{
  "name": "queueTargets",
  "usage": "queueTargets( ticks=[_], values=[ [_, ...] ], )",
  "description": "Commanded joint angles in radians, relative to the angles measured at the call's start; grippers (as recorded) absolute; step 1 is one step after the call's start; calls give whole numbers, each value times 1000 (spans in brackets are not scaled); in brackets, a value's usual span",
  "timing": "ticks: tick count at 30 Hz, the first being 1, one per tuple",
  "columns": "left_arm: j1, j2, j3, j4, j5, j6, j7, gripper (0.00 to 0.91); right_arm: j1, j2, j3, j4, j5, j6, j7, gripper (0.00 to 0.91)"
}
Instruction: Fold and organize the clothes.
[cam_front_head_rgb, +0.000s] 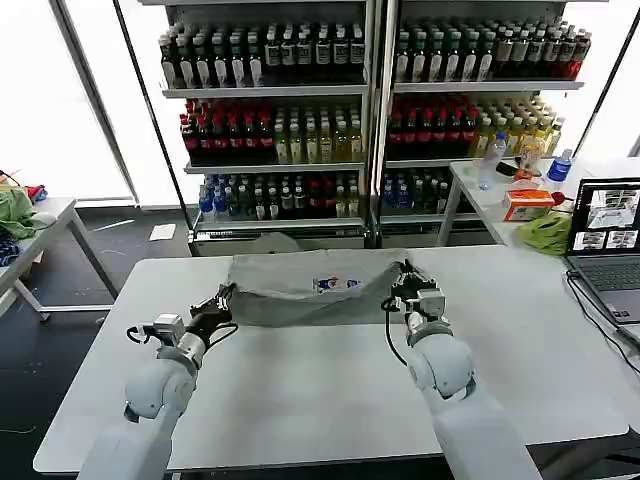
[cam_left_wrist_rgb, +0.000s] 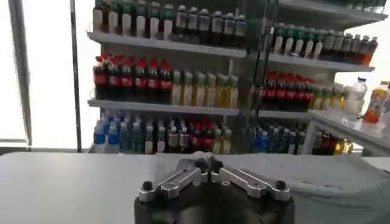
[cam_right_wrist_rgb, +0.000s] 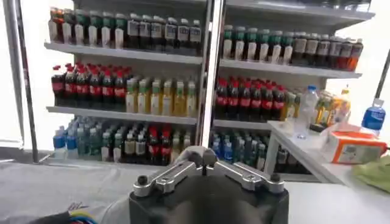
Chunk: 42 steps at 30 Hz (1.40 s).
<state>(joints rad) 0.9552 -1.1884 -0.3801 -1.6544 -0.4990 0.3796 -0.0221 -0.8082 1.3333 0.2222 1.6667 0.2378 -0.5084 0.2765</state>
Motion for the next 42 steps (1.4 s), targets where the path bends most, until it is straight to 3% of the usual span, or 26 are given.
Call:
queueTargets(
  ticks=[1,11,12,13,14,15,16,19,21,27,42],
  values=[
    [-55,7,33,86,5,25,-18,0,48,6,-3,-92,-6,-15,-6,0],
    [-79,12,49,115,25,53,-48,10,63,31,7,-180,2,-14,13,0],
    [-82,11,49,116,27,53,-49,71,69,35,7,-189,6,-14,15,0],
    [-84,11,50,117,29,53,-50,625,72,38,8,-195,10,-14,16,0],
    [-86,10,50,118,29,53,-51,816,78,44,9,-202,13,-11,14,312],
    [-87,9,49,116,29,56,-51,856,81,48,9,-206,13,-10,15,867],
    [-87,10,48,114,28,59,-52,907,83,51,9,-207,14,-12,17,907],
    [-86,12,45,107,25,69,-60,907,89,70,12,-212,43,-37,52,907],
    [-87,15,45,106,22,89,-76,907,101,81,8,-213,108,-72,107,907],
    [-84,12,33,81,6,131,-110,907,140,119,5,-220,197,-74,207,907],
    [-33,34,15,1,-14,151,-117,907,133,113,19,-203,212,-71,259,907]
  ],
)
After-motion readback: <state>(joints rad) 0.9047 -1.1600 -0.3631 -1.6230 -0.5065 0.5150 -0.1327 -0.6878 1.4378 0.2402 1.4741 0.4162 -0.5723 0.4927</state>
